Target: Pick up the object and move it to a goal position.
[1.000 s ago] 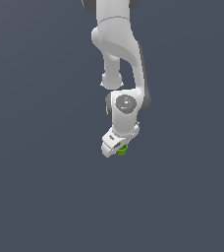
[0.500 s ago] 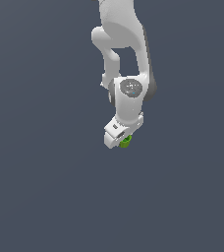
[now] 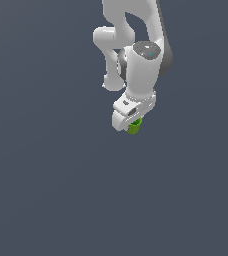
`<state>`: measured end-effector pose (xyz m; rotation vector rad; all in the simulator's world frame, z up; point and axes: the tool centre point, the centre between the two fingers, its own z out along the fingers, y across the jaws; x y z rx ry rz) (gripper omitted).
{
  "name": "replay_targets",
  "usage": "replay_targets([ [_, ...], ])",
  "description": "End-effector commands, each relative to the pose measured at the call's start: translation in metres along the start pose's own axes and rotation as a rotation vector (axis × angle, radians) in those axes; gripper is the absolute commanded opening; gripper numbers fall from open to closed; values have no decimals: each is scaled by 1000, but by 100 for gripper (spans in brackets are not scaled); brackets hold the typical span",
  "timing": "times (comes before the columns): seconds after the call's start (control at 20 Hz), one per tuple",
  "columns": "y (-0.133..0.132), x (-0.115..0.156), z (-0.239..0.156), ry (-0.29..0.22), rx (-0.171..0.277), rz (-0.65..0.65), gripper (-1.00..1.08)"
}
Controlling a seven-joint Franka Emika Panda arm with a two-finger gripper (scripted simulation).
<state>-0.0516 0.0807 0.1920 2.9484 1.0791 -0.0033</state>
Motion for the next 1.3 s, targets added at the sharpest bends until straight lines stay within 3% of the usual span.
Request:
replay_targets([
  [0.0,-11,-2,-28,1,-1,0,-100],
  [0.65,-56,-8,-146,2,1,-1,-100],
  [1.25,-68,-8,-182,3,1,1,-100],
])
